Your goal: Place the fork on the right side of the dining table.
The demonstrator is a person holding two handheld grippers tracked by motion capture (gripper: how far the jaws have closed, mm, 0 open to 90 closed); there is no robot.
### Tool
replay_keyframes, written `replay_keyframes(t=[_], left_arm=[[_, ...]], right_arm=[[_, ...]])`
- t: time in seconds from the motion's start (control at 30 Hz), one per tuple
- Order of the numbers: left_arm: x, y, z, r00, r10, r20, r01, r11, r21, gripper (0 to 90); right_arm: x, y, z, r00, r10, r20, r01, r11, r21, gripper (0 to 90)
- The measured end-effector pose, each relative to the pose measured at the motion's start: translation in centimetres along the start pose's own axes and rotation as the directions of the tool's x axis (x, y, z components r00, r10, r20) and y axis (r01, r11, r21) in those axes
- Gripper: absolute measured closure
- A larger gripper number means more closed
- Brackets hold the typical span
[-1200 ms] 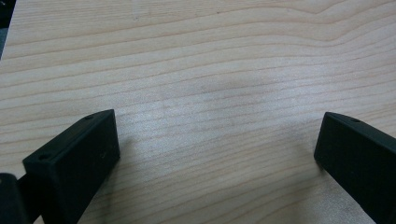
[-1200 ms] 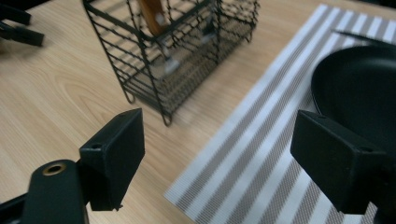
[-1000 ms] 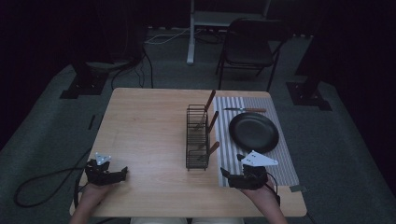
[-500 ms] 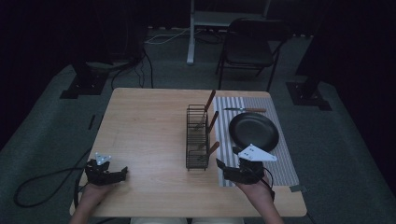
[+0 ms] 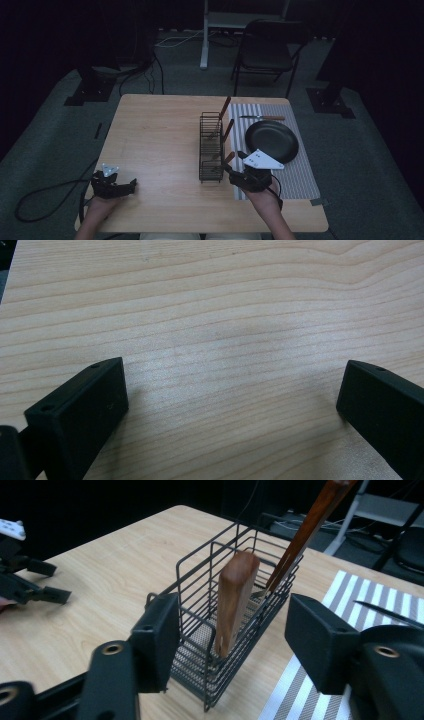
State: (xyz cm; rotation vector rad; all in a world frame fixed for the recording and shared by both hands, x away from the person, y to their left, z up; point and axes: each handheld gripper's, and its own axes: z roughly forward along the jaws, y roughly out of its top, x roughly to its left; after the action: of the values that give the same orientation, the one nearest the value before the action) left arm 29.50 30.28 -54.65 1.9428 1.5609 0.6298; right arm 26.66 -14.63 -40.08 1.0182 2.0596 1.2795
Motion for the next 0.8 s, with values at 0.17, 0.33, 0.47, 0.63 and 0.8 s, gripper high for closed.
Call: replay_keyframes(t=[0.17, 0.33, 0.47, 0.63, 0.8], left_arm=[[0.0, 0.0, 0.0, 1.0000, 0.001, 0.000, -0.001, 1.0000, 0.000, 0.0], [0.0, 0.0, 0.0, 1.0000, 0.001, 0.000, -0.001, 1.0000, 0.000, 0.0], [0.0, 0.0, 0.0, 1.0000, 0.001, 0.000, -0.001, 1.0000, 0.000, 0.0], [0.0, 0.0, 0.0, 1.0000, 0.001, 0.000, -0.001, 1.0000, 0.000, 0.0], [0.0, 0.0, 0.0, 1.0000, 0.001, 0.000, -0.001, 1.0000, 0.000, 0.0]], right_arm=[[0.2, 0.5, 0.2, 0.9999, -0.004, 0.011, 0.004, 1.000, -0.001, 47.0], [0.1, 0.9, 0.4, 0.9999, 0.015, -0.006, -0.015, 1.000, 0.017, 58.2], [-0.3, 1.0, 0.5, 0.9980, 0.060, -0.019, -0.060, 0.998, 0.021, 64.3], [-0.3, 1.0, 0.4, 0.9990, 0.046, -0.003, -0.046, 0.999, 0.008, 73.5], [0.1, 1.2, 0.5, 0.9996, 0.025, 0.011, -0.025, 1.000, 0.014, 76.3]])
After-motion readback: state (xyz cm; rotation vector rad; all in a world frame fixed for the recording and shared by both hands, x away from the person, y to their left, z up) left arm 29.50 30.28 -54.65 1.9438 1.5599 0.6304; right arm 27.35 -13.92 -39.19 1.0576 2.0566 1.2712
